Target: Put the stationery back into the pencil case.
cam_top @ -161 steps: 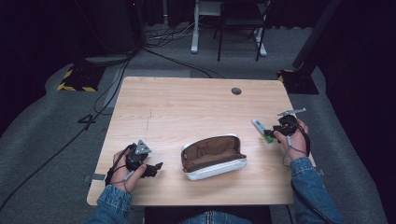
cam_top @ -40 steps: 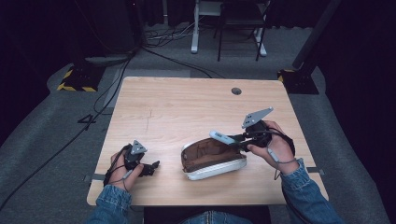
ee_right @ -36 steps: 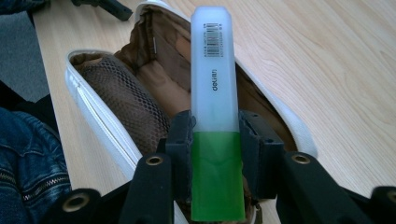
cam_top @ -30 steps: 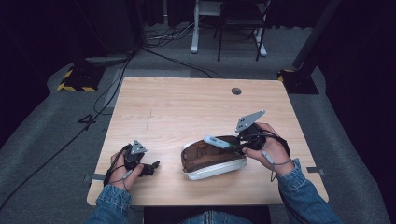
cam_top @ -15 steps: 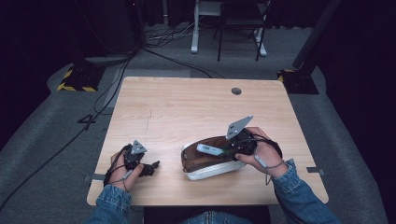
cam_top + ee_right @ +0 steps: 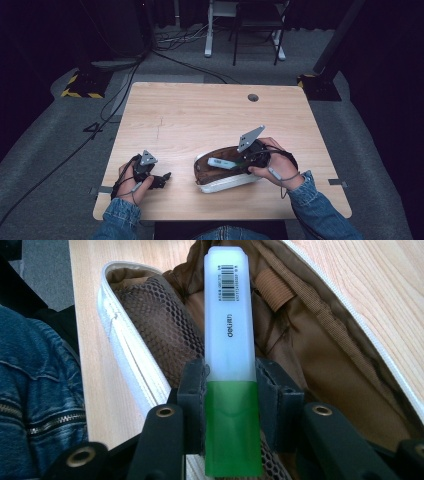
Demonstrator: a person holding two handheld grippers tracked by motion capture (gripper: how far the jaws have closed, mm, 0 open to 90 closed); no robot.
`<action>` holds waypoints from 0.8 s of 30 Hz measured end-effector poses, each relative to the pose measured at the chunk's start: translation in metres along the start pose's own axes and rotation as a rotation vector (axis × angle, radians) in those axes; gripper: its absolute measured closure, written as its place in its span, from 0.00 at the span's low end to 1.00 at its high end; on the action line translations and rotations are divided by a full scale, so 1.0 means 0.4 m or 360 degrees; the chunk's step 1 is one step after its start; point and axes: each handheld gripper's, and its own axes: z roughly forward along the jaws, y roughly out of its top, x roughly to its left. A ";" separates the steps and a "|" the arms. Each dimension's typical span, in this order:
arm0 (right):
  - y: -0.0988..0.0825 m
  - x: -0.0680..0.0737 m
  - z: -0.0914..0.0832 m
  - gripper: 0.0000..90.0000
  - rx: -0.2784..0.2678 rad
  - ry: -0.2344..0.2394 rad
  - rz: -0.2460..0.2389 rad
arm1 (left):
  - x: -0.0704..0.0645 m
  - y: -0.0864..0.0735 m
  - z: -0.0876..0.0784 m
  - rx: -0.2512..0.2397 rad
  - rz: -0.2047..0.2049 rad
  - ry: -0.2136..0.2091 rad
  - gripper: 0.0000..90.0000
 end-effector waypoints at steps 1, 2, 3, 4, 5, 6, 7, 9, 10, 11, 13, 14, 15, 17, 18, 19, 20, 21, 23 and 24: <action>0.001 -0.001 0.002 0.74 0.0002 -0.0007 -0.0004 | -0.001 0.000 -0.001 0.0004 -0.0003 0.0003 0.12; 0.001 -0.002 0.004 0.74 0.0000 -0.0010 -0.0009 | -0.001 -0.001 -0.001 0.0000 -0.0002 0.0005 0.12; 0.001 -0.003 0.006 0.74 0.0000 -0.0011 -0.0010 | -0.002 -0.001 -0.001 -0.0002 -0.0003 0.0007 0.12; 0.001 -0.004 0.008 0.74 0.0002 -0.0015 -0.0009 | -0.002 -0.001 -0.001 -0.0004 0.0000 0.0008 0.12; 0.001 -0.006 0.009 0.74 -0.0001 -0.0018 -0.0015 | -0.002 -0.001 -0.001 -0.0003 0.0002 0.0009 0.12; 0.001 -0.008 0.011 0.72 -0.0017 -0.0034 -0.0024 | -0.002 -0.001 -0.001 -0.0005 0.0002 0.0007 0.12; 0.001 -0.010 0.012 0.64 -0.0036 -0.0063 -0.0024 | -0.003 -0.001 -0.001 -0.0005 0.0003 0.0007 0.12; 0.001 -0.012 0.014 0.56 -0.0050 -0.0100 -0.0035 | -0.003 -0.001 -0.001 -0.0005 0.0003 0.0007 0.12; 0.001 -0.013 0.014 0.53 -0.0047 -0.0130 -0.0053 | -0.003 -0.001 -0.001 -0.0005 0.0003 0.0007 0.12; 0.000 -0.013 0.013 0.51 -0.0049 -0.0153 -0.0051 | -0.003 -0.001 -0.001 -0.0006 0.0006 0.0008 0.12; -0.001 -0.013 0.009 0.49 -0.0050 -0.0165 -0.0044 | -0.002 -0.001 -0.001 -0.0005 0.0006 0.0008 0.12; -0.002 -0.013 0.004 0.48 -0.0059 -0.0180 -0.0041 | -0.002 -0.001 -0.001 -0.0005 0.0006 0.0008 0.12; -0.002 -0.013 0.004 0.48 -0.0059 -0.0180 -0.0041 | -0.002 -0.001 -0.001 -0.0005 0.0006 0.0008 0.12; -0.003 -0.014 -0.004 0.46 -0.0076 -0.0188 -0.0027 | -0.002 -0.001 -0.001 -0.0006 0.0005 0.0008 0.12; -0.004 -0.014 -0.010 0.45 -0.0089 -0.0194 -0.0020 | -0.002 -0.001 -0.001 -0.0005 0.0005 0.0007 0.12; -0.005 -0.015 -0.015 0.45 -0.0100 -0.0197 -0.0019 | -0.002 -0.001 -0.001 -0.0004 0.0003 0.0005 0.12; -0.008 -0.016 -0.029 0.44 -0.0133 -0.0208 -0.0004 | -0.003 -0.001 0.000 -0.0003 -0.0004 0.0001 0.11; -0.009 -0.016 -0.034 0.43 -0.0146 -0.0217 0.0006 | -0.002 -0.001 0.000 -0.0002 0.0002 0.0002 0.11; -0.014 -0.019 -0.050 0.41 -0.0190 -0.0241 0.0021 | -0.002 0.000 0.000 0.0002 0.0002 -0.0001 0.11; -0.016 -0.020 -0.056 0.41 -0.0206 -0.0248 0.0032 | -0.002 0.000 0.000 0.0003 0.0001 -0.0002 0.11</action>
